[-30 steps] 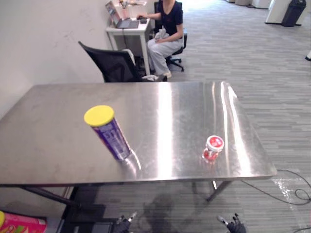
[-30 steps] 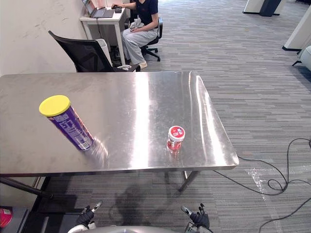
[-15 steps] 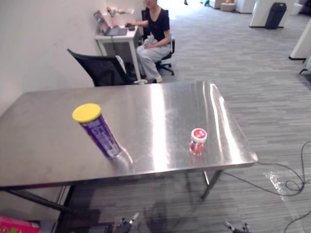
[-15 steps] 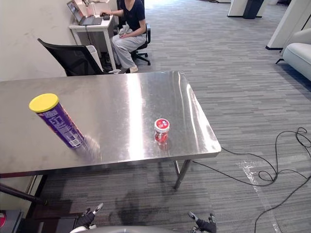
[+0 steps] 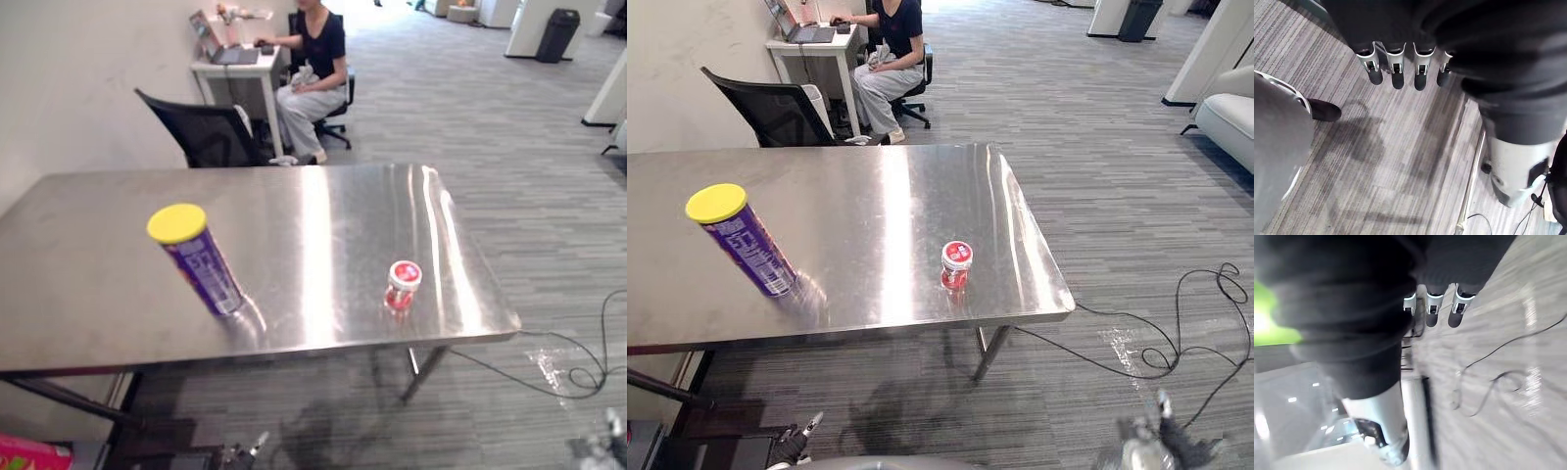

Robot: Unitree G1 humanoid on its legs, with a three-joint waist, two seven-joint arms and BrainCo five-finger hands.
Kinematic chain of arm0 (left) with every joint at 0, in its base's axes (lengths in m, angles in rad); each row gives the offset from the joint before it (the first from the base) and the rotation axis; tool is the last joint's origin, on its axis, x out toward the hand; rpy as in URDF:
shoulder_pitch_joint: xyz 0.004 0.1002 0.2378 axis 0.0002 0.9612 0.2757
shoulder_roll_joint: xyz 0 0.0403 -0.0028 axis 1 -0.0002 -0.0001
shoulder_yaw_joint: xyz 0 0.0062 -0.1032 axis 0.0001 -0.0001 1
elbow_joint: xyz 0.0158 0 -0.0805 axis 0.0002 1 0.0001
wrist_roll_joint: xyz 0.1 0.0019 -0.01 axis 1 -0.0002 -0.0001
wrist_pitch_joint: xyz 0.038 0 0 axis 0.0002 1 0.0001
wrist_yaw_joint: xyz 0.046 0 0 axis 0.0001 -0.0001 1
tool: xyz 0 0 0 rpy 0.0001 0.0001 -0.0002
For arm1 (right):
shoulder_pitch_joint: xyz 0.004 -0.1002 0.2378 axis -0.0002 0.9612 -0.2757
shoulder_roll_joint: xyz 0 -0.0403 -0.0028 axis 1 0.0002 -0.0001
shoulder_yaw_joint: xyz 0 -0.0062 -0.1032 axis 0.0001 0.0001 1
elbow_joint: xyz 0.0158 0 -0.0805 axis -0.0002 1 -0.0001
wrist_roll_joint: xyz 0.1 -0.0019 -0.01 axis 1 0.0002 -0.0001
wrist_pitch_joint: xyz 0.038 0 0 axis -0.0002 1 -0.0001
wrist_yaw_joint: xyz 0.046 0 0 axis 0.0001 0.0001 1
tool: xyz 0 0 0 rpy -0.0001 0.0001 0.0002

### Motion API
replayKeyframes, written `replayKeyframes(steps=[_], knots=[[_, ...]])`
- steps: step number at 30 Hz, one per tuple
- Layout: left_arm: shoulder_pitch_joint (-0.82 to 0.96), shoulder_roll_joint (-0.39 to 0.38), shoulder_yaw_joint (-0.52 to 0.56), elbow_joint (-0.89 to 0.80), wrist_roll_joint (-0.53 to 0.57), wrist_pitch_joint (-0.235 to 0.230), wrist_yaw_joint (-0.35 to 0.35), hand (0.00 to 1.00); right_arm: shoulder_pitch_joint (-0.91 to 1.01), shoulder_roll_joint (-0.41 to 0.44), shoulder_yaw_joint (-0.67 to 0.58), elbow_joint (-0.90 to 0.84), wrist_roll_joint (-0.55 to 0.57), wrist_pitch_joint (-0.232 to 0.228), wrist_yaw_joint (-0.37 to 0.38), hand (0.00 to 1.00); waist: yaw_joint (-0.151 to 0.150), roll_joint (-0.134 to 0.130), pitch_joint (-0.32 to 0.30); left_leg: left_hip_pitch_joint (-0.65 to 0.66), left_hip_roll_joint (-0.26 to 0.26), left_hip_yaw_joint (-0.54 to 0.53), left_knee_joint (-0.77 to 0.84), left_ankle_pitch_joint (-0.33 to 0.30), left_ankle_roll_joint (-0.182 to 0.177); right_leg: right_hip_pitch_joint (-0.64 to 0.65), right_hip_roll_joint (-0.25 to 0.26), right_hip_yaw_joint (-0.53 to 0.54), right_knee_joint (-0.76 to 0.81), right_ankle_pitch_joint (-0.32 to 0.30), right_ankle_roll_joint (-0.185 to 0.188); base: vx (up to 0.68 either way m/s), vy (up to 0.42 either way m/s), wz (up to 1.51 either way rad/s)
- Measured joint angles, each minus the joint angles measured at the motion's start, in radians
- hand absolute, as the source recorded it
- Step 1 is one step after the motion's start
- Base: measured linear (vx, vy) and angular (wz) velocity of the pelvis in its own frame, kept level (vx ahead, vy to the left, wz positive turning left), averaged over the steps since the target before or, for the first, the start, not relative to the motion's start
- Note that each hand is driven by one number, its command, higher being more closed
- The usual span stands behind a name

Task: Put the gum and the chips on the shelf.

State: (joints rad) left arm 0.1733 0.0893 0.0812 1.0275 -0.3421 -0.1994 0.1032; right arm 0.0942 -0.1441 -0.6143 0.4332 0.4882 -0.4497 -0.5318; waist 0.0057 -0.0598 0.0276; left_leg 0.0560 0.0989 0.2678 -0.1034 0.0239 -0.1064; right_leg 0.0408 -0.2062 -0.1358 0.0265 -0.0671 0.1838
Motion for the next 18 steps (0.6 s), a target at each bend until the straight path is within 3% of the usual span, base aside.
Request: replayKeyframes(steps=[4, 7, 10, 13, 17, 18], knots=[[0.007, 0.016, -0.074, -0.046, 0.011, 0.013, 0.001, 0.00, -0.026, -0.017, 0.116, -0.304, -0.168, 0.037, -0.040, 0.00, -0.001, -0.002, 0.000, 0.001, 0.013, 0.010, 0.003, -0.003, -0.004, -0.004, 0.013, -0.001, 0.000, 0.008, -0.002, 0.08, -0.013, -0.05], [0.010, 0.023, -0.095, -0.051, 0.011, 0.014, 0.003, 0.00, -0.056, -0.017, 0.214, -0.426, -0.298, 0.072, -0.004, 0.00, -0.001, -0.002, 0.000, -0.002, 0.018, 0.022, 0.006, -0.003, -0.004, -0.016, 0.020, 0.006, 0.001, 0.014, -0.005, 0.03, -0.007, -0.10], [0.010, 0.028, -0.105, -0.047, 0.012, 0.013, 0.003, 0.00, -0.060, -0.033, 0.323, -0.476, -0.370, 0.101, 0.100, 0.00, -0.006, -0.002, 0.000, -0.004, 0.015, 0.019, 0.006, -0.003, -0.004, -0.021, 0.019, 0.011, -0.001, 0.015, -0.006, -0.01, -0.001, -0.07], [0.009, 0.033, -0.116, -0.039, 0.012, 0.004, 0.001, 0.00, -0.060, -0.095, 0.400, -0.476, -0.373, 0.133, 0.253, 0.00, -0.010, -0.002, -0.003, -0.022, 0.008, 0.010, 0.005, -0.002, -0.003, -0.039, 0.015, 0.010, -0.011, 0.015, -0.007, -0.05, 0.003, 0.02], [0.010, 0.035, -0.118, -0.028, 0.012, -0.004, 0.002, 0.00, -0.059, -0.165, 0.436, -0.476, -0.352, 0.160, 0.467, 0.00, -0.030, 0.005, -0.005, -0.037, -0.002, -0.009, 0.006, 0.002, 0.003, -0.046, 0.007, 0.002, -0.013, 0.015, -0.007, -0.03, 0.006, 0.07], [0.010, 0.037, -0.120, -0.026, 0.012, -0.005, 0.002, 0.00, -0.059, -0.172, 0.436, -0.476, -0.350, 0.160, 0.489, 0.00, -0.031, 0.005, -0.005, -0.037, -0.003, -0.009, 0.006, 0.002, 0.003, -0.046, 0.007, 0.001, -0.013, 0.015, -0.007, 0.00, 0.000, 0.00]])
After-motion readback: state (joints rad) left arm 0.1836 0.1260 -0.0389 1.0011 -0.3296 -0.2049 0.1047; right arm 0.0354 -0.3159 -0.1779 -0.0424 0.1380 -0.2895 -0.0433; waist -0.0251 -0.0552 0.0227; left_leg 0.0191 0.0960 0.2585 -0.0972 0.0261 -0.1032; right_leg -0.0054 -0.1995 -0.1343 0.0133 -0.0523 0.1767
